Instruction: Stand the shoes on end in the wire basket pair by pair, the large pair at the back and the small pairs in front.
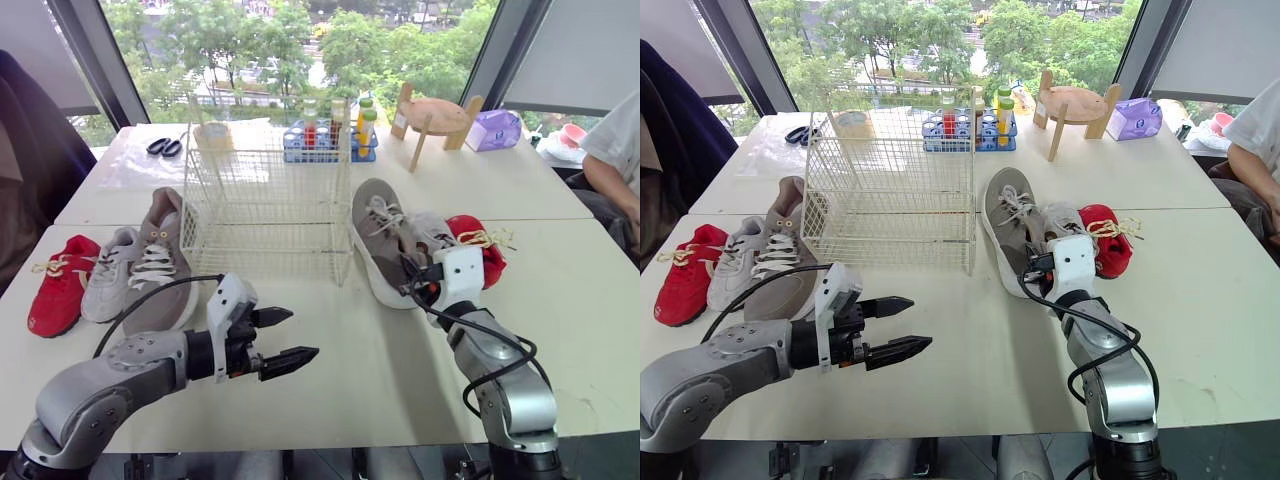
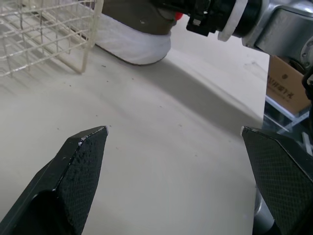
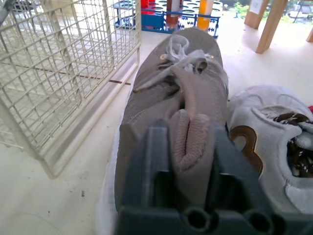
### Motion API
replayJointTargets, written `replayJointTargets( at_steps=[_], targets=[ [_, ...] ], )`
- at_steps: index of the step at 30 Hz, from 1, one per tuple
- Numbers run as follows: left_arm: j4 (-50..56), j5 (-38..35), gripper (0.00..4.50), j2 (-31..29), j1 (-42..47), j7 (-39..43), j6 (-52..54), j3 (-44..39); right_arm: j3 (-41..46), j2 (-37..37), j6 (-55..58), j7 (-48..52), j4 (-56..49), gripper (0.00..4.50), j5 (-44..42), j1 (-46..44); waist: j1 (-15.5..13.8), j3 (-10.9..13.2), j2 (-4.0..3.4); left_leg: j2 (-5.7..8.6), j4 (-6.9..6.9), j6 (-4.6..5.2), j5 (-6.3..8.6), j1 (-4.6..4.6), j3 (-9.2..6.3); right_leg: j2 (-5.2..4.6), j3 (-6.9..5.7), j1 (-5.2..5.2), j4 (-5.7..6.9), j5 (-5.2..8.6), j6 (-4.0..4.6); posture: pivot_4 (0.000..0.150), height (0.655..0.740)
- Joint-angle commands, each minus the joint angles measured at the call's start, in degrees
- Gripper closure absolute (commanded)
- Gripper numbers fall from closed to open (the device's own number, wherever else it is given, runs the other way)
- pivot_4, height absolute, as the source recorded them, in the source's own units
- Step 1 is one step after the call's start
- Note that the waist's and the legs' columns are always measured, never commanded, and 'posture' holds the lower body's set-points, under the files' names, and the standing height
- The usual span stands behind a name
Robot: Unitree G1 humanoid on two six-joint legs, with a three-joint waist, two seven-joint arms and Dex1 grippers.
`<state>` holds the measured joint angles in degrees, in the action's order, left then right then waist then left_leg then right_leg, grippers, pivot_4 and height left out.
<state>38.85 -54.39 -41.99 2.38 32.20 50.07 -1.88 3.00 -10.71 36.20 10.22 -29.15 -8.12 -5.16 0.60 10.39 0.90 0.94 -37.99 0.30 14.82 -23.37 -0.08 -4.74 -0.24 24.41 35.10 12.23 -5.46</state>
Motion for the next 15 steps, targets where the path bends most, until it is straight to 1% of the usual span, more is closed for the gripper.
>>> replayJointTargets(
  at_steps=[1,2,4,6,9,11,12,13,15],
  targets=[
    [0.6,0.4,0.0,-0.7,0.4,0.9,-1.3,-2.1,0.9,0.4,1.5,-1.2,1.5,4.33,-0.3,-0.1,0.0,0.0,0.04,0.0,0.0,0.0,0.0,0.0,0.0,0.0,0.0,0.0,0.0,0.0,0.0,0.15,0.74],
    [0.4,0.3,0.0,-0.8,0.6,1.1,-1.3,-2.3,1.6,0.5,1.4,-1.4,1.4,4.33,-0.8,-1.0,0.0,0.0,0.05,0.0,0.0,0.0,0.0,0.0,0.0,-0.01,0.0,0.0,0.0,0.0,0.0,0.15,0.74],
    [-1.1,-2.4,0.0,-0.4,2.1,0.9,-0.8,-4.7,6.1,-0.8,0.7,-1.6,2.2,4.33,-2.7,-7.3,0.1,0.0,0.03,0.0,0.0,0.0,0.0,0.0,0.01,-0.01,0.0,0.0,0.0,0.0,0.0,0.15,0.74],
    [-3.7,-7.0,0.0,0.3,4.9,0.0,0.1,-8.1,10.8,-3.3,-0.2,-1.0,4.1,4.33,-5.1,-14.3,-0.1,0.2,-0.17,0.0,-0.03,-0.01,-0.01,-0.01,0.02,-0.01,0.0,0.03,-0.01,-0.01,0.0,0.15,0.74],
    [-7.2,-13.1,0.0,-0.3,8.4,0.0,1.9,-11.7,15.0,-7.4,-1.5,1.1,7.1,4.33,-8.1,-21.8,-0.4,0.3,-0.36,0.04,-0.09,0.0,-0.03,-0.13,-0.01,-0.01,-0.01,0.12,0.01,-0.01,-0.01,0.15,0.74],
    [-10.9,-18.6,0.0,-0.8,12.3,-0.5,2.7,-15.3,19.4,-11.7,-1.0,3.6,10.0,4.33,-12.5,-29.9,-0.2,0.6,-0.48,0.07,0.05,0.01,-0.02,-0.16,-0.01,-0.01,-0.03,0.17,0.06,-0.02,-0.1,0.15,0.74],
    [-13.2,-21.2,0.0,-0.8,15.3,-2.1,2.5,-17.1,21.1,-14.7,-0.4,6.0,11.5,4.33,-15.3,-33.8,-0.2,0.6,-0.49,0.1,0.04,0.01,-0.02,-0.24,0.02,-0.03,-0.02,0.24,0.06,-0.05,-0.14,0.15,0.74],
    [-15.3,-23.1,0.0,-0.8,18.0,-3.8,2.1,-18.7,22.1,-17.5,-0.1,8.9,12.5,4.33,-17.9,-37.1,-0.2,0.6,-0.5,0.11,0.05,0.02,-0.02,-0.3,0.01,-0.03,-0.03,0.31,0.06,-0.12,-0.27,0.15,0.74],
    [-19.2,-24.9,0.0,-0.9,23.0,-7.9,1.4,-21.2,21.7,-23.9,-0.7,16.3,14.2,4.33,-20.5,-41.2,-0.1,0.6,-0.5,0.1,0.04,0.03,-0.01,-0.32,-0.01,-0.03,-0.06,0.31,0.08,-0.13,-0.33,0.15,0.74]
  ],
)
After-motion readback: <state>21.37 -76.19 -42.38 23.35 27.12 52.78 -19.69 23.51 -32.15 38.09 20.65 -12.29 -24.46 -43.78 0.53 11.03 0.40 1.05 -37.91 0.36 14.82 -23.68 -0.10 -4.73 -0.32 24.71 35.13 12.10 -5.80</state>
